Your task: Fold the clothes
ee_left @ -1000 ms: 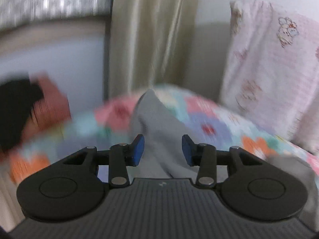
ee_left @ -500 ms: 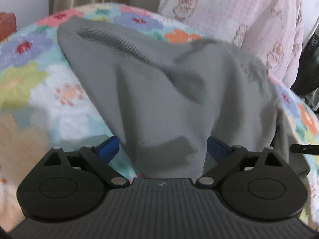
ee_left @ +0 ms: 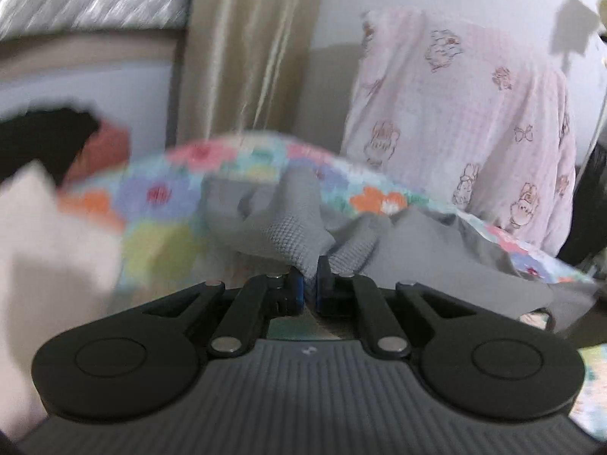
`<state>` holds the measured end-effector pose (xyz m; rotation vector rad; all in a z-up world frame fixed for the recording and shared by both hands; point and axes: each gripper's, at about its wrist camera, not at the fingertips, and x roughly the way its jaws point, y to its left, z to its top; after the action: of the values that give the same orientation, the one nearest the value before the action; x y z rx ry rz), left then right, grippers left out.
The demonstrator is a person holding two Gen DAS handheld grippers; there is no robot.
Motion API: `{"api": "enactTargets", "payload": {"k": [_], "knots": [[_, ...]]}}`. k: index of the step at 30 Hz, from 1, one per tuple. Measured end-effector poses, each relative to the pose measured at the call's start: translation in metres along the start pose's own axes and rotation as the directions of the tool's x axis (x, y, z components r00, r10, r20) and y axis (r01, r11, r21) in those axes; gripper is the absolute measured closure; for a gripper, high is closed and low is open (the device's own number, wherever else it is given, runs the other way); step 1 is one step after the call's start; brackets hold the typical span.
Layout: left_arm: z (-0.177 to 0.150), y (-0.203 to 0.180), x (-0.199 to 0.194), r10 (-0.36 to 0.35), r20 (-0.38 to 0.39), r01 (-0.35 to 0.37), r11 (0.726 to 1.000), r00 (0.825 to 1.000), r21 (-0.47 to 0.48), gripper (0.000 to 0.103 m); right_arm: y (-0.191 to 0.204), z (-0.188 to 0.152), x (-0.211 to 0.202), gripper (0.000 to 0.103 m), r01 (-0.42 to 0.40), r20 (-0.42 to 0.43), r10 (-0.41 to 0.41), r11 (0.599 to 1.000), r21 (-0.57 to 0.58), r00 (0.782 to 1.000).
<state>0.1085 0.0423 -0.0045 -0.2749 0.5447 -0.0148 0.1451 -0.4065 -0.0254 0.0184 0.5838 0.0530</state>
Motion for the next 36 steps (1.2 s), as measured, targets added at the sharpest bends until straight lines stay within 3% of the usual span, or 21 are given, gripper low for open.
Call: {"api": "enactTargets", "payload": {"k": [4,5,6,8,10,12,14,17,20,24,25,27,28,31,33,34,36], "knots": [[-0.052,0.031,-0.001,0.067,-0.151,-0.078,0.995,0.986,-0.067,0.098,0.003,-0.041,0.009,0.098,0.008,-0.149,-0.005,1.000,0.020,0.989],[-0.054,0.036,-0.007,0.060,-0.156,-0.076,0.992,0.986,-0.103,0.100,0.004,-0.048,0.007,0.098,0.017,-0.166,-0.013,1.000,0.023,0.986],[-0.055,0.039,-0.016,0.059,-0.143,-0.076,0.989,0.988,-0.123,0.100,0.005,-0.048,-0.003,0.098,0.026,-0.145,-0.023,0.999,0.020,0.989],[-0.045,0.033,-0.052,0.084,-0.025,-0.086,0.992,0.996,-0.094,0.101,0.008,-0.042,-0.030,0.098,0.041,-0.062,-0.041,0.999,-0.002,0.997],[-0.037,0.028,-0.083,0.094,0.060,-0.089,0.994,0.994,-0.069,0.101,0.008,-0.034,-0.054,0.098,0.101,-0.001,-0.101,0.994,-0.039,0.995],[-0.041,0.030,-0.091,0.063,0.029,-0.060,0.995,0.998,-0.082,0.101,0.005,-0.028,-0.069,0.099,0.170,0.020,-0.169,0.982,-0.080,0.985],[-0.058,0.039,-0.082,0.027,-0.080,-0.038,0.989,0.996,-0.142,0.101,0.003,-0.034,-0.070,0.099,0.220,-0.024,-0.225,0.968,-0.117,0.974],[-0.081,0.045,-0.052,0.034,-0.238,-0.074,0.985,0.971,-0.158,0.101,-0.006,-0.050,-0.057,0.098,0.231,-0.119,-0.247,0.963,-0.136,0.962],[-0.090,0.044,-0.039,0.034,-0.259,-0.074,0.987,0.965,-0.144,0.099,-0.025,-0.072,-0.039,0.096,0.200,-0.146,-0.201,0.980,-0.025,0.969],[-0.088,0.034,-0.029,0.044,-0.215,-0.059,0.996,0.976,-0.063,0.097,-0.034,-0.088,-0.032,0.095,0.257,-0.163,-0.253,0.966,0.007,0.954],[-0.087,0.030,-0.026,0.036,-0.206,-0.047,0.998,0.978,-0.049,0.093,-0.036,-0.087,-0.030,0.095,0.259,-0.161,-0.255,0.966,0.005,0.953],[-0.084,0.021,-0.012,0.009,-0.193,-0.016,0.999,0.981,-0.037,0.072,-0.043,-0.083,-0.030,0.095,0.241,-0.147,-0.232,0.969,0.050,0.962],[-0.083,0.016,-0.006,-0.005,-0.187,-0.001,1.000,0.982,-0.031,0.056,-0.050,-0.081,-0.032,0.095,0.221,-0.144,-0.206,0.970,0.098,0.968],[-0.081,0.001,0.019,-0.012,-0.191,0.013,1.000,0.981,0.004,0.042,-0.074,-0.081,-0.039,0.092,0.128,-0.131,-0.096,0.957,0.261,0.987],[-0.081,-0.010,0.040,0.013,-0.214,-0.004,0.999,0.977,0.042,0.021,-0.088,-0.087,-0.050,0.069,0.041,-0.081,-0.011,0.926,0.375,0.997],[-0.082,-0.016,0.052,0.033,-0.233,-0.018,0.997,0.972,0.069,0.010,-0.096,-0.092,-0.056,0.063,-0.007,-0.051,0.033,0.900,0.437,0.998],[-0.089,-0.024,0.076,0.109,-0.283,-0.068,0.986,0.953,0.151,0.010,-0.110,-0.098,-0.061,0.055,-0.084,-0.027,0.113,0.854,0.514,0.993]]}}
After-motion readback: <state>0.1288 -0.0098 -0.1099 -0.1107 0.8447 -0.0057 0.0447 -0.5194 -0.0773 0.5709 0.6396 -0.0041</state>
